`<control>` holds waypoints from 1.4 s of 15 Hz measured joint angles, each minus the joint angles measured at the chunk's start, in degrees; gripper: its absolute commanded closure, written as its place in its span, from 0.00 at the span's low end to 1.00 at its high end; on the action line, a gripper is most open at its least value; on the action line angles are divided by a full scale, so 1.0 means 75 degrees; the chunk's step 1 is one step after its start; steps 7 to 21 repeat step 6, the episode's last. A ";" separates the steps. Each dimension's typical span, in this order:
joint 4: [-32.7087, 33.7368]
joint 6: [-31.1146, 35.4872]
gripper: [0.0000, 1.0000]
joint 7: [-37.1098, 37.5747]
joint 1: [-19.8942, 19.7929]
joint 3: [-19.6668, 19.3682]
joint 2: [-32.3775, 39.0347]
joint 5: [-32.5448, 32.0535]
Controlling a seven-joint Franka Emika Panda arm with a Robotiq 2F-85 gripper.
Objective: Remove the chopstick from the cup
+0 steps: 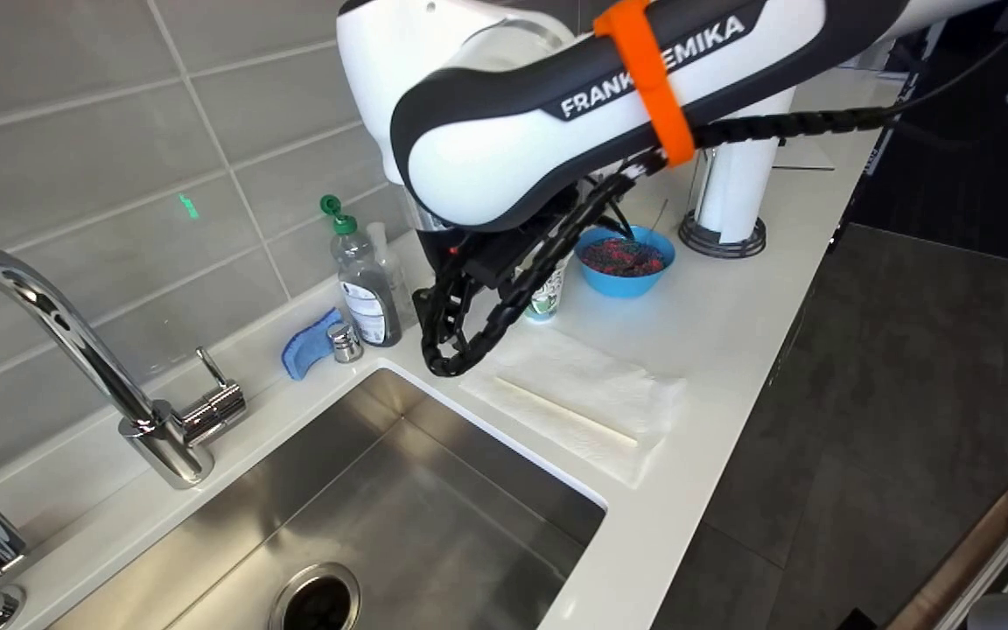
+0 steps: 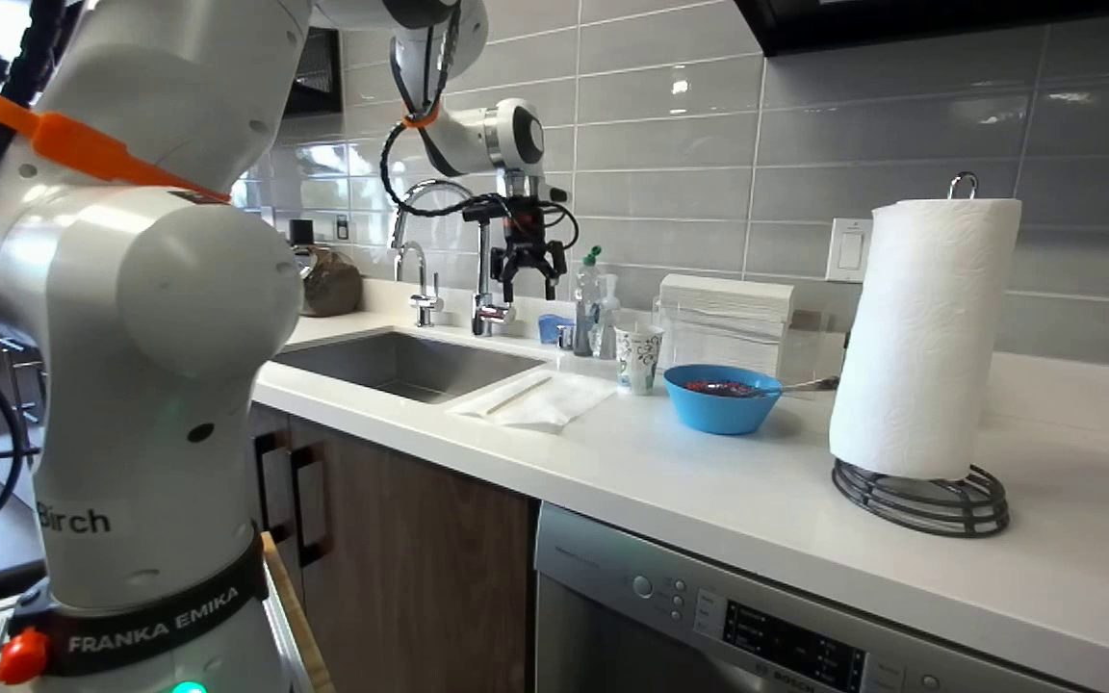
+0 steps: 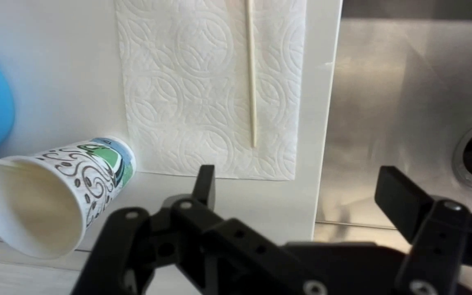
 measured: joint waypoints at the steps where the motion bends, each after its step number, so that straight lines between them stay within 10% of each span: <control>1: -0.0164 -0.0006 0.00 0.0145 0.0010 0.0034 -0.0234 0.0048; 6: -0.1586 0.0777 0.00 0.0371 -0.0059 0.0153 -0.1249 0.0424; 21: -0.1586 0.0777 0.00 0.0371 -0.0059 0.0153 -0.1249 0.0424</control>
